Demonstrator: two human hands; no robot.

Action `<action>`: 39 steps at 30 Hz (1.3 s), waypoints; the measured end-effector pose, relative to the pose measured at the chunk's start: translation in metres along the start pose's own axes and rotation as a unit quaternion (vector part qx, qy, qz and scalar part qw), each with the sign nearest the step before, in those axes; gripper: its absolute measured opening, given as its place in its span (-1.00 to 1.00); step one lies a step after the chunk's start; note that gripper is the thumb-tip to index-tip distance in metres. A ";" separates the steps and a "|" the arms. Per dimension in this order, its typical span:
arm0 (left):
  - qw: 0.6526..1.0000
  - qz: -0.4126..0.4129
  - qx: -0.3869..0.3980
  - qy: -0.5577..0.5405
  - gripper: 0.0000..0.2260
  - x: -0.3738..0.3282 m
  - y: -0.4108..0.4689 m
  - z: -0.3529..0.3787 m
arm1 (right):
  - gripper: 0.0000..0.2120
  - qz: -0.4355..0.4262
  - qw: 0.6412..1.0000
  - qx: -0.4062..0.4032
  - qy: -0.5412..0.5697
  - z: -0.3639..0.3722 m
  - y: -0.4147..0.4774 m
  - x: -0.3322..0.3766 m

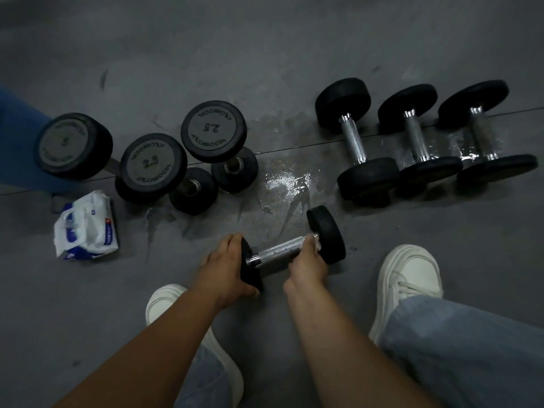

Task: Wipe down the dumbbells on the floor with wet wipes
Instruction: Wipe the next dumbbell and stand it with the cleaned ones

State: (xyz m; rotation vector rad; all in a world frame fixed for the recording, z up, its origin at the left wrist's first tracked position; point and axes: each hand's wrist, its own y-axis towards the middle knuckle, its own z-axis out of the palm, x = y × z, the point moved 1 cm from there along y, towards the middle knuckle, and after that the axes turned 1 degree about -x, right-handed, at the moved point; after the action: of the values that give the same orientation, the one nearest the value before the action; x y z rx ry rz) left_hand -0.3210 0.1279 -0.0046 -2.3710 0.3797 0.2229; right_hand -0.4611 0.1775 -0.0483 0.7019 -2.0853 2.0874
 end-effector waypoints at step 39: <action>0.999 -0.003 0.011 -0.030 0.17 0.003 0.004 -0.001 | -0.72 -0.523 0.290 0.143 -0.789 -0.001 -0.048 0.046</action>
State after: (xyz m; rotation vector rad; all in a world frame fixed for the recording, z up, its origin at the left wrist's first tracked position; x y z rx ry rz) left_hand -0.3195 0.1234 -0.0073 -2.3380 0.3452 0.2841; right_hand -0.4832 0.1701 0.0141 3.5285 -0.0826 0.3162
